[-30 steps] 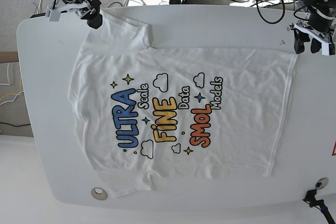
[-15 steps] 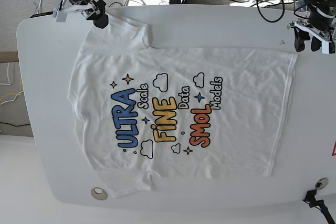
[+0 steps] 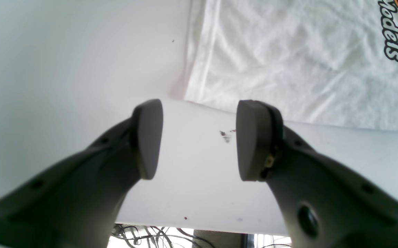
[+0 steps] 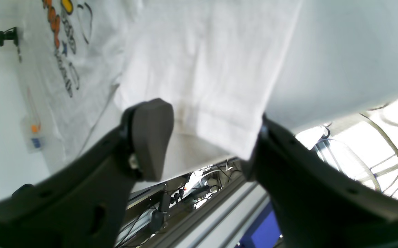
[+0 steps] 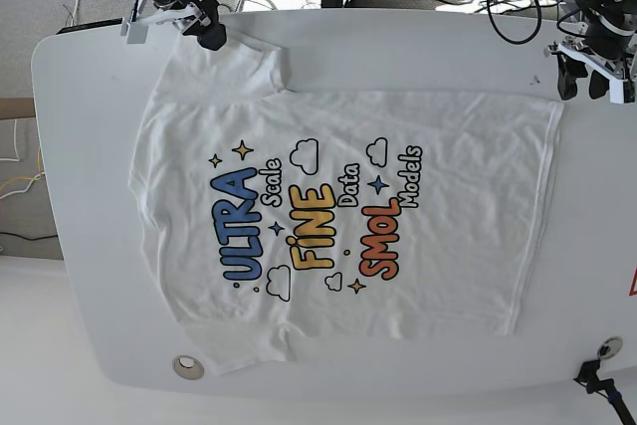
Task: Fold the T-shirt properly
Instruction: 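Lower both grippers onto the shirt's shoulder corners by the collar, then close both grippers on the shoulder corners and lift the shirt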
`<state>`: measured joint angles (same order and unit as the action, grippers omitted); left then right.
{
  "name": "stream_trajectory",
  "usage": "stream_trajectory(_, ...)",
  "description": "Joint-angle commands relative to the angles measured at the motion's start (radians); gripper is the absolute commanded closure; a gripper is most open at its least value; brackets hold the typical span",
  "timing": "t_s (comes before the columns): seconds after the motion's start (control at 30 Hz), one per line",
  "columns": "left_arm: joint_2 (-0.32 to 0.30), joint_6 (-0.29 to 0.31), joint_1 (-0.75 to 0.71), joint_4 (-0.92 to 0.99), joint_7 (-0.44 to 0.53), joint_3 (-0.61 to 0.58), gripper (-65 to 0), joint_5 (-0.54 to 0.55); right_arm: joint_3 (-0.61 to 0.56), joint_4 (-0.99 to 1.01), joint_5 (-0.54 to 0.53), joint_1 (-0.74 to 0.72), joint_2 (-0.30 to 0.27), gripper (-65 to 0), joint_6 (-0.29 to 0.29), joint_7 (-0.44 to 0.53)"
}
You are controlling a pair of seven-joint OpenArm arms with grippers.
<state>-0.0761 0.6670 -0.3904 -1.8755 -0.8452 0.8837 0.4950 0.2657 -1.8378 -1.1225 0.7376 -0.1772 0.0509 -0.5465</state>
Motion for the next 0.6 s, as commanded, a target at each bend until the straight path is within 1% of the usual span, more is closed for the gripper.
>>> stream_trajectory(0.0,-0.015,0.003,0.0,-0.017,0.022,0.005,-32.1,0.018,0.011,-0.009,0.006,-0.005,-0.009,-25.6,0.002,0.006)
stream_trajectory(0.13,-0.015,0.003,0.0,-0.017,0.022,0.004,-32.1,0.018,0.013,-0.009,0.006,-0.023,-0.014,-20.0,0.002,0.006)
stream_trajectory(0.3,-0.015,0.003,0.001,-0.017,0.022,0.004,-32.1,0.017,0.013,-0.009,0.006,-0.036,-0.014,-19.4,0.002,0.006)
stream_trajectory(0.33,-0.02,0.003,0.001,-0.017,0.022,0.004,-32.1,0.017,0.013,-0.009,0.006,-0.036,-0.014,-17.5,0.002,0.006)
stream_trajectory(0.37,-0.031,0.003,0.001,-0.017,0.022,0.004,-32.1,0.017,0.013,-0.009,0.006,-0.036,-0.014,-13.7,0.002,0.006)
stream_trajectory(0.4,-0.035,0.003,0.003,-0.016,0.022,0.004,-32.1,0.017,0.013,-0.009,0.006,-0.036,-0.014,-8.8,0.002,0.006)
stream_trajectory(0.43,-0.037,0.003,0.003,-0.016,0.022,0.004,-32.1,0.017,0.013,-0.009,0.006,-0.036,-0.014,-2.3,0.002,0.006)
stream_trajectory(0.47,-0.037,0.003,0.003,-0.016,0.022,0.004,-32.1,0.017,0.013,-0.009,0.006,-0.036,-0.014,0.0,0.002,0.006)
stream_trajectory(0.57,-0.049,0.003,0.006,-0.016,0.022,0.004,-32.1,0.017,0.013,-0.009,0.008,-0.036,-0.014,0.0,0.0,0.006)
